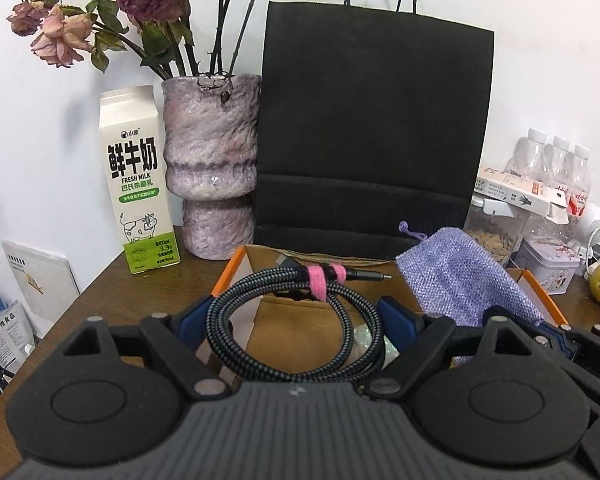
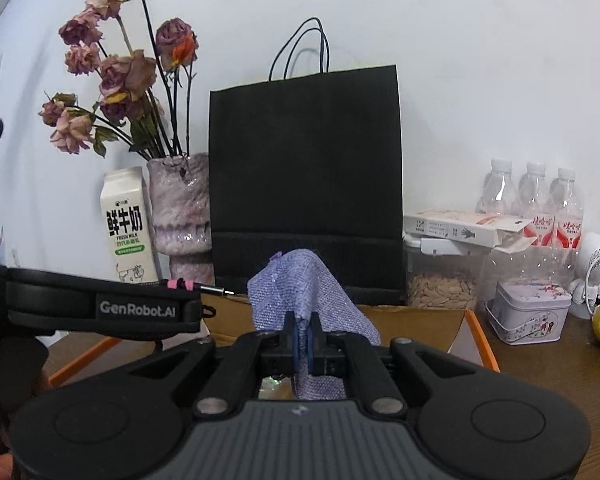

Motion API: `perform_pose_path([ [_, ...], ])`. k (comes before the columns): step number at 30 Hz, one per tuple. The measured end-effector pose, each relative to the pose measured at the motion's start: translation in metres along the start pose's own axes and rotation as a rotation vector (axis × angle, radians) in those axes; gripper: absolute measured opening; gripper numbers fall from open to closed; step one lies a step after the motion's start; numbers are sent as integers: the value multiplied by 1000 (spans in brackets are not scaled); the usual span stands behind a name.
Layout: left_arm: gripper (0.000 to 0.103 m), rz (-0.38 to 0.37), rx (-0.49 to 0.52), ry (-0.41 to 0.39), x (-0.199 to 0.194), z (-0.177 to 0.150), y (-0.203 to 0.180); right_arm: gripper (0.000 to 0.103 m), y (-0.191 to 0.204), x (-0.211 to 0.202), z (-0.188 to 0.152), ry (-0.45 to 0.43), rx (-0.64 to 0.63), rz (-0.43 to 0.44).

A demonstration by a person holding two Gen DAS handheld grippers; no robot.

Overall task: Organize objects
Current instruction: 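Open both grippers to drop the cable and pouch into the box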

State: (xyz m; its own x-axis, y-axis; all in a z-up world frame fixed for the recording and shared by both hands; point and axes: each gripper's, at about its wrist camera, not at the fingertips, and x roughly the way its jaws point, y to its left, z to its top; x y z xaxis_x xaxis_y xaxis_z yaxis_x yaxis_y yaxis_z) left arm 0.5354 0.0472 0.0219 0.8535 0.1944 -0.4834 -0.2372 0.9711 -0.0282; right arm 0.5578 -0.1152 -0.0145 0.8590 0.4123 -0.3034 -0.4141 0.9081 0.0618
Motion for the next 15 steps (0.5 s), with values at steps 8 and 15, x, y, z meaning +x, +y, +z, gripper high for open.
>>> perform_pose_path([
  [8, 103, -5, -19, -14, -3, 1, 2, 51, -1, 6, -5, 47, -5, -34],
  [15, 103, 3, -48, -18, -4, 2, 5, 102, -5, 6, -6, 52, 21, -84],
])
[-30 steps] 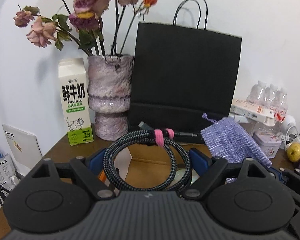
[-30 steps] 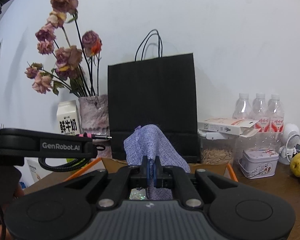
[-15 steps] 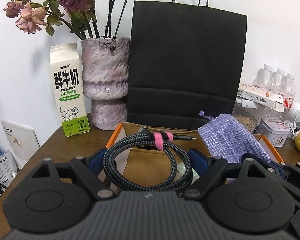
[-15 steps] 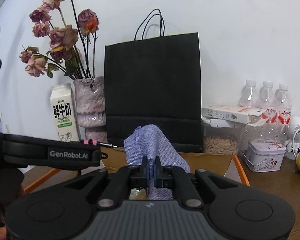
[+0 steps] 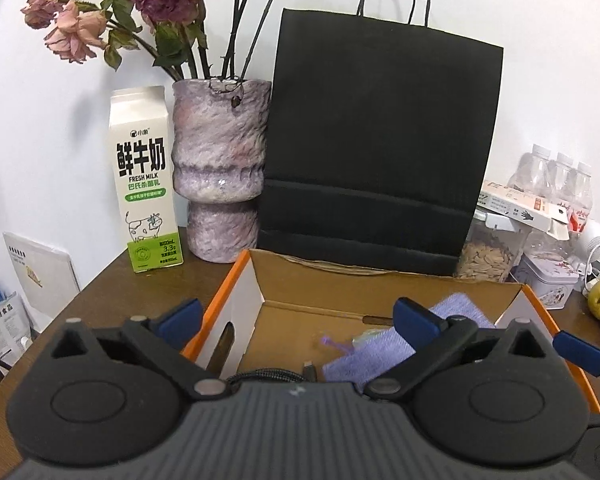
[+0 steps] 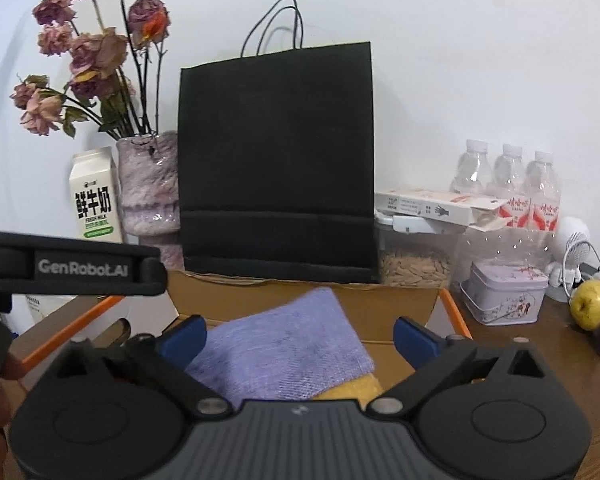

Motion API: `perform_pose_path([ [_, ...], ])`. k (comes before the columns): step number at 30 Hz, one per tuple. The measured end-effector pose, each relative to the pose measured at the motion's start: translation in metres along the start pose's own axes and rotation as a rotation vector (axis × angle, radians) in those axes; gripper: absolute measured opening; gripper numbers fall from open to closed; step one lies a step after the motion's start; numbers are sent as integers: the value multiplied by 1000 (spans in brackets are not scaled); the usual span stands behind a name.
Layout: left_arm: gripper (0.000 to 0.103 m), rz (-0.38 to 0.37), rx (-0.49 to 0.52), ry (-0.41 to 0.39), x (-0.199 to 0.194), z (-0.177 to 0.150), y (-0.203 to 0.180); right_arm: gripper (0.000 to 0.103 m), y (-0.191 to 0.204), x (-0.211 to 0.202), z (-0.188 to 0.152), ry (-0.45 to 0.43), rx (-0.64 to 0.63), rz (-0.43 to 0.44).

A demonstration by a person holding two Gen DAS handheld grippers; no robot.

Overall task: Organize objects
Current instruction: 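Open both grippers to drop the cable and pouch into the box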

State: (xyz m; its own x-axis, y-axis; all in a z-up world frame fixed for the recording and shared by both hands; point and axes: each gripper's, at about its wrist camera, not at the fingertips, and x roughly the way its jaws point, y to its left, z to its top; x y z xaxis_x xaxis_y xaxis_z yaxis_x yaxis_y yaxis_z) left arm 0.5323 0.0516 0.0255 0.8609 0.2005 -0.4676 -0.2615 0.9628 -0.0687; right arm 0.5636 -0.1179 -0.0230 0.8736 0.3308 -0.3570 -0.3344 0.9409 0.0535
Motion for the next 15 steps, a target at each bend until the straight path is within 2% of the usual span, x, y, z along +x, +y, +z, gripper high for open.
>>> perform_pose_path([
  [15, 103, -26, -4, -22, -17, 0, -2, 103, -3, -10, 4, 21, 33, 12],
])
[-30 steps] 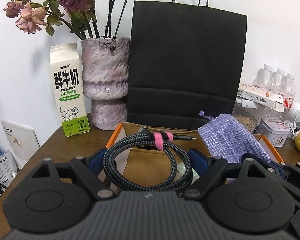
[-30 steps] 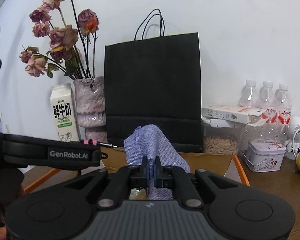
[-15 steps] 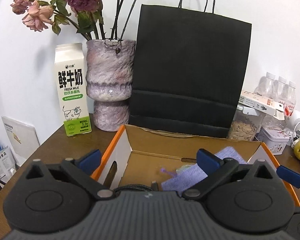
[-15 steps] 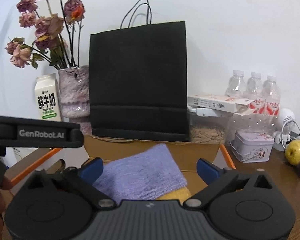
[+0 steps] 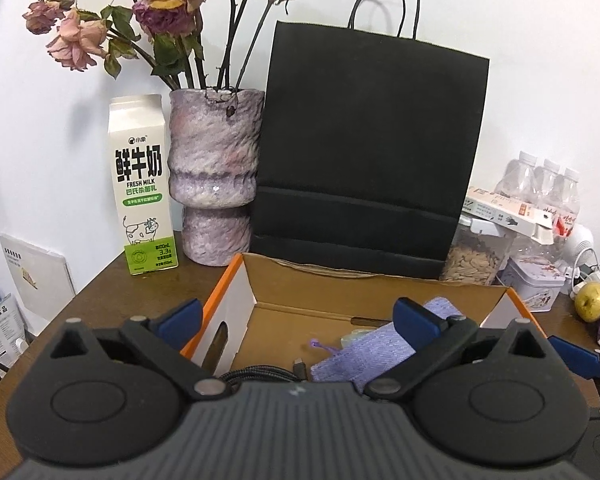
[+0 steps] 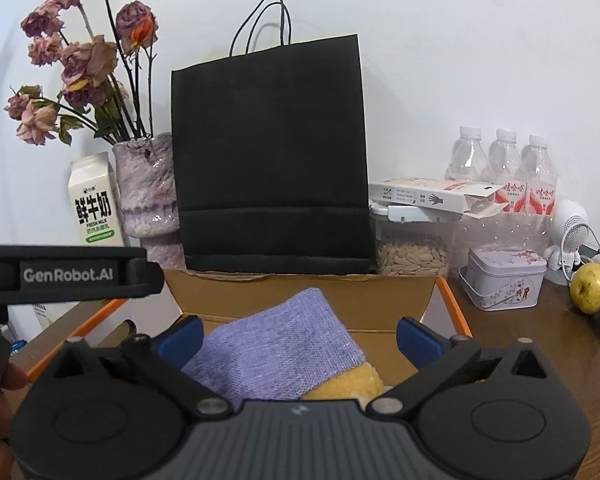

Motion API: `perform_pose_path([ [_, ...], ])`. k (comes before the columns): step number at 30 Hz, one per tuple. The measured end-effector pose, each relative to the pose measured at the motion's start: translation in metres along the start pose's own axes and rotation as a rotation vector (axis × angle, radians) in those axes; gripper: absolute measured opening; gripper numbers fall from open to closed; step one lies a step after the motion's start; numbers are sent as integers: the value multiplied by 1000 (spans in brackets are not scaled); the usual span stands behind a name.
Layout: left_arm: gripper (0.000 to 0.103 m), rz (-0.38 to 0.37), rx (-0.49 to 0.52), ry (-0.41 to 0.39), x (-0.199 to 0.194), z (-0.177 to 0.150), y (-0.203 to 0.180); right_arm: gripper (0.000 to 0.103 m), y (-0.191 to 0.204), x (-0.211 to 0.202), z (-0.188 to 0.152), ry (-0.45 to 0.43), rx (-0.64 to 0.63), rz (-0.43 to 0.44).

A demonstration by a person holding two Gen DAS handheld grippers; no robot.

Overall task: Organize objects
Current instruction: 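Open both grippers to drop the cable and pouch into the box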

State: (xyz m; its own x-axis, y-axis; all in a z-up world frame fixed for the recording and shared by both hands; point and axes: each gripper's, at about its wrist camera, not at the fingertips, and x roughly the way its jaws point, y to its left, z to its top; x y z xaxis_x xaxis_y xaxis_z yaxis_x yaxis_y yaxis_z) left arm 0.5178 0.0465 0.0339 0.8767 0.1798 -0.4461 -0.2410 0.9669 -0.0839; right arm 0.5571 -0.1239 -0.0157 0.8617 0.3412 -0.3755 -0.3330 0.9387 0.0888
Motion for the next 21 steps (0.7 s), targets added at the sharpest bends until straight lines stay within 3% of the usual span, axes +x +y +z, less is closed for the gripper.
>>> perform_pose_path([
  [21, 103, -66, 20, -78, -76, -21, 8, 103, -4, -87, -25, -80, -68, -6],
])
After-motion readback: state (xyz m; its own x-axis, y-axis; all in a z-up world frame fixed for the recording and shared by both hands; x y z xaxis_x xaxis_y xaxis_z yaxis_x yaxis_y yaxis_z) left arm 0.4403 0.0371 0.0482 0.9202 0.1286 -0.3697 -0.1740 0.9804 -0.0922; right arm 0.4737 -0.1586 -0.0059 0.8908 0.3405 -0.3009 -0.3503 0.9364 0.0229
